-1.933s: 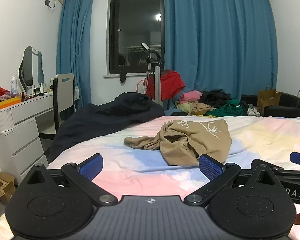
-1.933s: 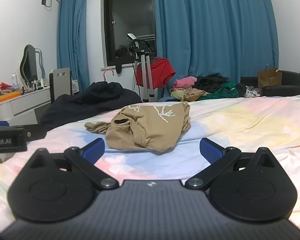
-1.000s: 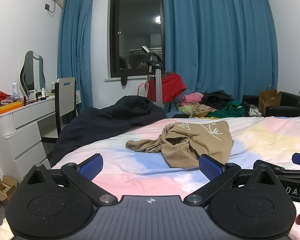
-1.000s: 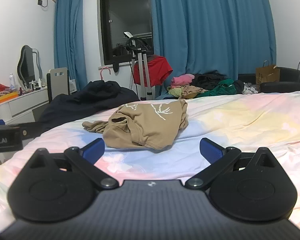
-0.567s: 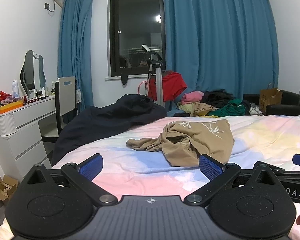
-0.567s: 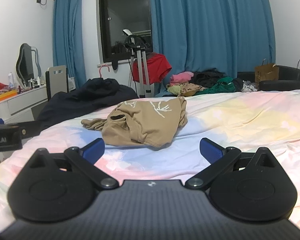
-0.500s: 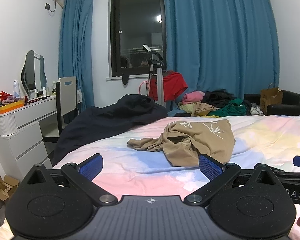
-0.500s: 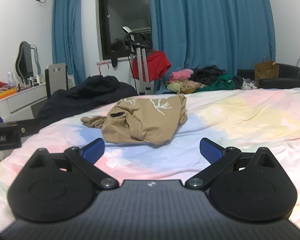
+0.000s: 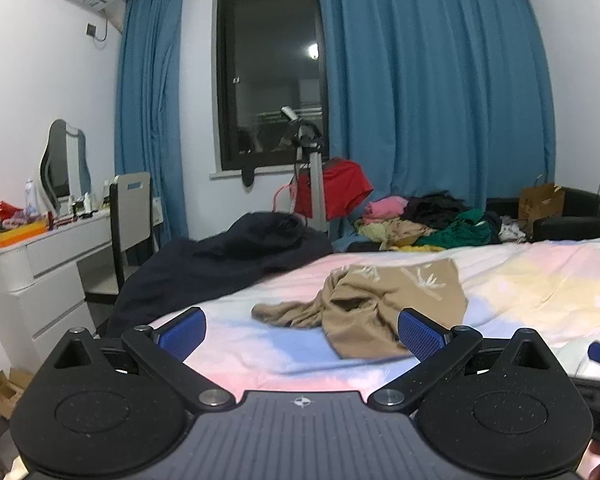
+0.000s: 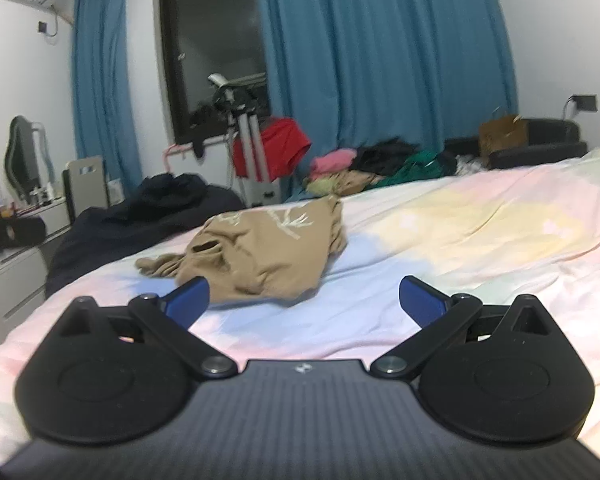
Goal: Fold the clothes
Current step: 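Move both grippers toward the crumpled tan T-shirt on the bed, then grasp the tan T-shirt with the right gripper and lift it up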
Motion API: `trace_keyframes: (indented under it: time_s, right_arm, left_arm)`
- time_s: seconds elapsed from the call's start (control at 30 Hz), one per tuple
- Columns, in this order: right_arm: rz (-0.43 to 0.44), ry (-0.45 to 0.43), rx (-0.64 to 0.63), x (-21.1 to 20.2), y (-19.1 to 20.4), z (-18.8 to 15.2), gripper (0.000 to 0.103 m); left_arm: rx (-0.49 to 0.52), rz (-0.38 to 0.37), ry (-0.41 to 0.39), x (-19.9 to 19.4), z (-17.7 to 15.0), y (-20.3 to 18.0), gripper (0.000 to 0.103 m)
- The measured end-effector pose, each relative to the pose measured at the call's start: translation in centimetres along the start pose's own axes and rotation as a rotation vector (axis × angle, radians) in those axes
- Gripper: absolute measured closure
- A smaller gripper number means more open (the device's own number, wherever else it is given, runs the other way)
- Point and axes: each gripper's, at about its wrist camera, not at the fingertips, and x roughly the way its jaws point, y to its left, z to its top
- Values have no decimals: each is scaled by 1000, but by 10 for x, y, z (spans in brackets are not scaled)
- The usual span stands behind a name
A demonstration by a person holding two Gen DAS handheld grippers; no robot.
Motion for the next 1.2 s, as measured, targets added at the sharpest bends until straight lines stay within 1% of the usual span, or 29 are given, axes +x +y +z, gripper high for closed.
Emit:
trace_keyframes:
  time_s: [0.1,0.2,0.27,0.33,0.37,0.4,0.47,0.53,0.6,0.67,0.77,0.87,1.0,1.03,1.1,1.17,1.2]
  right_arm:
    - [-39,-9,20,3,-4,-3,1]
    - [-69,3,36,5,-8,-5,1]
    - [-73,21,41,8,-8,-5,1]
    - [-36,65,29,17,-5,-3,14]
    - [-24,84,6,22,0,-2,32]
    - [-11,101,-12,28,5,-1,35]
    - [26,120,-15,43,15,2,36]
    - [56,138,-24,61,26,4,44]
    - [68,154,-46,84,38,5,56]
    - [70,165,-48,108,49,5,58]
    - [64,190,-50,152,63,-1,58]
    - [21,217,-91,193,76,-13,58]
    - [-30,210,-117,222,79,-23,59]
    - [-23,200,-91,220,75,-21,58]
    - [-13,179,-47,217,68,-18,88]
    - [-21,147,-62,206,64,-9,89]
    - [-11,132,-59,202,60,-2,90]
  left_arm:
    - [-10,-43,-14,1,20,-2,0]
    - [-4,-64,12,11,41,-5,0]
    - [-6,-80,21,20,48,-3,0]
    - [-16,-85,28,30,48,3,0]
    - [-22,-80,37,35,46,7,0]
    - [-31,-75,45,41,44,13,0]
    - [-53,-68,53,48,39,26,0]
    - [-77,-63,75,58,32,42,0]
    - [-107,-56,96,69,26,58,0]
    - [-141,-47,117,80,19,74,0]
    - [-177,-31,141,98,11,92,0]
    - [-198,-23,161,118,3,100,0]
    - [-197,-39,185,141,-10,100,0]
    - [-201,-43,191,145,-12,100,0]
    - [-208,-54,196,152,-17,96,0]
    - [-208,-68,190,156,-20,93,0]
    - [-207,-77,186,157,-21,91,0]
